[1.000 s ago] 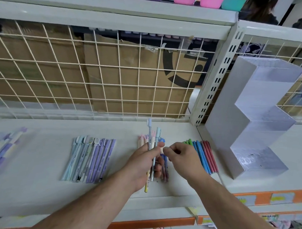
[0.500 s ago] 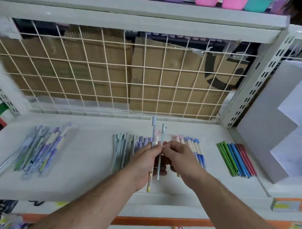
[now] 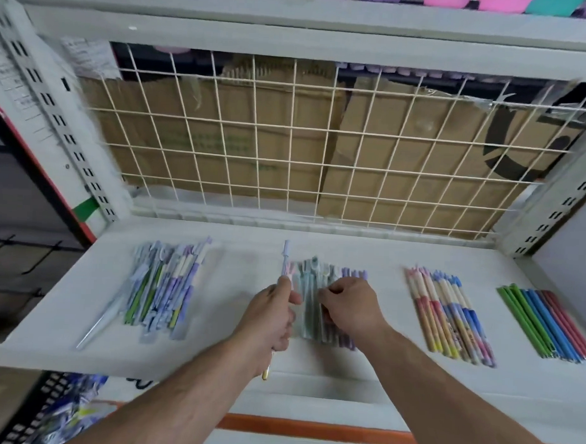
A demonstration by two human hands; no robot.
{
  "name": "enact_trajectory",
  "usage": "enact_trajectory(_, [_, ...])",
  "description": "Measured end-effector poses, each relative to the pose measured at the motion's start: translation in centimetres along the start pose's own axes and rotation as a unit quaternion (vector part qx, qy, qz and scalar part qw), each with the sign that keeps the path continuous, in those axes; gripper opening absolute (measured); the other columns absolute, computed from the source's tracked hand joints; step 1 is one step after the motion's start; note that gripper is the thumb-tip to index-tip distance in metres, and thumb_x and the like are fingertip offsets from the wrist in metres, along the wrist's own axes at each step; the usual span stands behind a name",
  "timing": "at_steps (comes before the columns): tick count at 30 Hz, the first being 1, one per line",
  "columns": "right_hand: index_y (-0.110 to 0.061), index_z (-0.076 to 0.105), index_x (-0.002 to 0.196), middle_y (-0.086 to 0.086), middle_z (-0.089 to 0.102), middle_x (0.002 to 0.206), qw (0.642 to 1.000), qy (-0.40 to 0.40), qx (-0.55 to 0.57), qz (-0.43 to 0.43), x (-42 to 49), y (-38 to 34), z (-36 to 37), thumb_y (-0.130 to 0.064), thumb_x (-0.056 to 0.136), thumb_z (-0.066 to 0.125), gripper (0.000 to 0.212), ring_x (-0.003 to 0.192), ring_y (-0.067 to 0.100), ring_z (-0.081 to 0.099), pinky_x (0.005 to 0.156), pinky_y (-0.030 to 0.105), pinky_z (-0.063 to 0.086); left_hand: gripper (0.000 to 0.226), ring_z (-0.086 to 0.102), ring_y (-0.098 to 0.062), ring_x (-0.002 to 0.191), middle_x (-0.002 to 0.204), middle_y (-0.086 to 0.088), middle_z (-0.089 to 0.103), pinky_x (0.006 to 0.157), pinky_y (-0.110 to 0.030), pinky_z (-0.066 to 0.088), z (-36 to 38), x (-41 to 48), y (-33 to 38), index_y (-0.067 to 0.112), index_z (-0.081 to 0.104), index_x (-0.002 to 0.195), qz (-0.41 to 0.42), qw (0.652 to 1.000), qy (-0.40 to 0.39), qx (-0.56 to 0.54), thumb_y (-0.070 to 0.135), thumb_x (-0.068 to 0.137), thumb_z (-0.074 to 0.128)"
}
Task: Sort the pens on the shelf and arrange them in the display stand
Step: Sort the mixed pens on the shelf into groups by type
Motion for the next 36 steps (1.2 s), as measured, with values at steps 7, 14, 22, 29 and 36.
enact_trajectory(7, [-0.013,0.061,0.062,-0.013,0.056,0.048,0.997,0.068,0.039,-0.027,-1.3,-1.4,1.2,-0.016,0.086,0.059,0.024,0.099,0.033,0.065,0.109,0.05,0.042,0.026,0.022,-0.012,0.046,0.061,-0.002,0.04,0.045,-0.022,0.013,-1.5,0.2,0.1,0.01,0.061,0.11,0.001,0.999,-0.029,-0.014,0.019,0.098,0.04])
enact_trajectory(14, [-0.003,0.065,0.079,-0.002,0.06,0.058,0.988,0.004,0.152,-0.022,-3.1,-3.3,1.8,-0.03,0.084,0.075,0.03,0.051,0.011,0.051,0.054,0.027,0.043,0.036,0.031,-0.012,0.047,0.072,-0.003,0.052,0.044,-0.023,0.023,-1.2,0.4,-0.3,0.03,0.065,0.115,0.086,0.99,-0.1,0.054,0.01,0.101,0.038])
enact_trajectory(22, [0.002,0.067,0.078,0.012,0.067,0.062,0.987,-0.001,0.163,0.005,-3.0,-3.8,2.1,-0.025,0.083,0.076,0.029,0.055,0.017,0.064,0.066,0.042,0.06,0.081,0.038,-0.011,0.052,0.079,-0.009,0.065,0.051,-0.029,0.028,-1.5,0.3,-0.3,0.068,0.037,0.133,0.108,0.984,-0.11,0.092,-0.003,0.095,0.037])
enact_trajectory(29, [0.005,0.063,0.075,0.009,0.063,0.058,0.99,0.0,0.143,0.018,-2.5,-4.2,2.7,-0.01,0.086,0.066,0.019,0.048,0.014,0.055,0.049,0.023,0.045,0.065,0.032,-0.015,0.055,0.055,0.011,0.056,0.053,-0.029,0.026,-1.9,0.1,0.3,0.046,0.053,0.137,0.082,0.992,-0.1,0.011,0.002,0.091,0.037])
enact_trajectory(36, [-0.011,0.057,0.054,0.005,0.065,0.055,0.998,0.021,0.061,0.02,-1.0,-4.5,3.1,-0.01,0.083,0.06,0.029,0.039,0.009,0.047,0.043,0.018,0.035,0.062,0.055,-0.017,0.062,0.082,-0.004,0.074,0.057,-0.027,0.043,-3.8,1.2,-0.1,0.027,0.048,0.144,0.081,0.996,0.035,0.031,-0.005,0.091,0.039])
Point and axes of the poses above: each hand's wrist, its own x-axis towards the middle knuckle, its own z-axis out of the palm, y = z × x, the point moved 1 cm from there along x, towards the middle knuckle
